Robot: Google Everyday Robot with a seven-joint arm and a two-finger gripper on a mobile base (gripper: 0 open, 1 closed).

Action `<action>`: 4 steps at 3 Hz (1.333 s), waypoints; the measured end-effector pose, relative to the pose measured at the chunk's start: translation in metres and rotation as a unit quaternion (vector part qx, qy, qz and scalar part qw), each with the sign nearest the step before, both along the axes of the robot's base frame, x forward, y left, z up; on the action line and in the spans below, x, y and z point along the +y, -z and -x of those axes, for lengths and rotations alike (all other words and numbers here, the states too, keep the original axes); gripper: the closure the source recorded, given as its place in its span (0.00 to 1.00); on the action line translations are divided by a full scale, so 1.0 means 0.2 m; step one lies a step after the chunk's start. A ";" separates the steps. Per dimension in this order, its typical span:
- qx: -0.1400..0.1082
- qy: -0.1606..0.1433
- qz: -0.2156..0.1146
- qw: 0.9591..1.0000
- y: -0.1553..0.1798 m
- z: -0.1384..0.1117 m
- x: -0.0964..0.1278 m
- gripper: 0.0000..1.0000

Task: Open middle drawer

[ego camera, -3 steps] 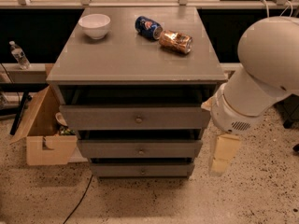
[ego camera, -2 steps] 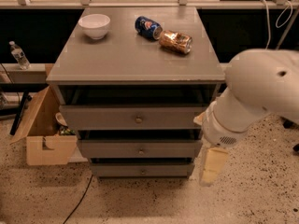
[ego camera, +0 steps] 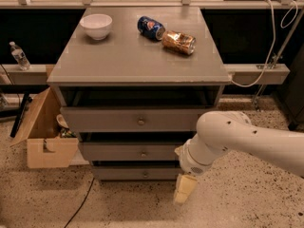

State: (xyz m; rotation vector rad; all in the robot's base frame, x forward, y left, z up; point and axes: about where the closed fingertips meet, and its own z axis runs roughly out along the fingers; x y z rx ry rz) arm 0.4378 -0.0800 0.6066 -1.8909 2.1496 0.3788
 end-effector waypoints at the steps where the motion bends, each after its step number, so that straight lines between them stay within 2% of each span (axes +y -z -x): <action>1: 0.000 0.000 0.000 1.000 0.00 0.00 0.00 0.00; 2: -0.021 0.007 0.003 1.000 0.10 -0.09 -0.02 0.00; 3: -0.051 0.011 0.008 0.999 0.26 -0.26 -0.07 0.00; 4: -0.080 0.034 0.005 0.996 0.60 -0.55 -0.11 0.00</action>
Offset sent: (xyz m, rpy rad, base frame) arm 0.0532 -0.0126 -0.0559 -0.0173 -0.1213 -0.0408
